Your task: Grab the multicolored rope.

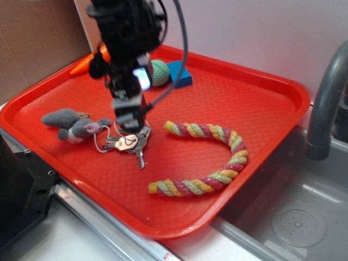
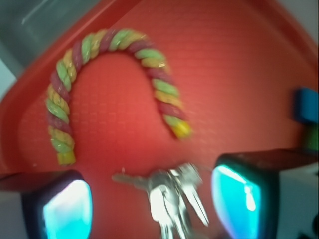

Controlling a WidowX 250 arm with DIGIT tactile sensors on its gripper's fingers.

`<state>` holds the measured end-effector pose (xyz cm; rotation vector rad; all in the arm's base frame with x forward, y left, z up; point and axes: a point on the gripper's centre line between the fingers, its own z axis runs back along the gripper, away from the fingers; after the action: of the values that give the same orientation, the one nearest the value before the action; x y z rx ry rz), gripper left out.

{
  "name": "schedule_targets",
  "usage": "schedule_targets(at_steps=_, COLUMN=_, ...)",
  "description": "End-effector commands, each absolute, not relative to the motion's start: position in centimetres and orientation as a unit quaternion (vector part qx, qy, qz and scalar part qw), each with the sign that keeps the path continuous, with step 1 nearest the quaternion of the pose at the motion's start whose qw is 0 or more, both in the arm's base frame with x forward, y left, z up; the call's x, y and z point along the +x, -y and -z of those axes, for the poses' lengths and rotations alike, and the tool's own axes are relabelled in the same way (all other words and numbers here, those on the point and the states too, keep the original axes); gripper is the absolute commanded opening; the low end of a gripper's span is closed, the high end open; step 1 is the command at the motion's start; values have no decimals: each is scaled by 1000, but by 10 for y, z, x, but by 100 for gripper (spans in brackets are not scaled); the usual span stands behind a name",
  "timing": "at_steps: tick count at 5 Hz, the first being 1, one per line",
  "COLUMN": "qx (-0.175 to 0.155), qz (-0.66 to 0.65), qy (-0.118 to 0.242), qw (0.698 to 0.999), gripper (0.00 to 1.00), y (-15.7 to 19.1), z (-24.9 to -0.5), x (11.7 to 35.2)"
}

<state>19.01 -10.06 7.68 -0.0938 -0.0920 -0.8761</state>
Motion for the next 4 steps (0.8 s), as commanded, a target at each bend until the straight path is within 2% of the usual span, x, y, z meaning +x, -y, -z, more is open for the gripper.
schedule_targets(at_steps=1, qx=-49, qz=418, qy=37, qw=907, gripper=100, y=98, z=-62, x=213)
schedule_targets(at_steps=2, qx=-39, qz=418, qy=29, qw=907, gripper=100, y=82, z=-63, x=240)
schedule_targets(at_steps=3, qx=-30, qz=450, qy=3, qw=892, gripper=100, y=91, z=-55, x=250)
schedule_targets(at_steps=4, qx=-33, qz=498, qy=-17, qw=867, gripper=100, y=117, z=-34, x=235)
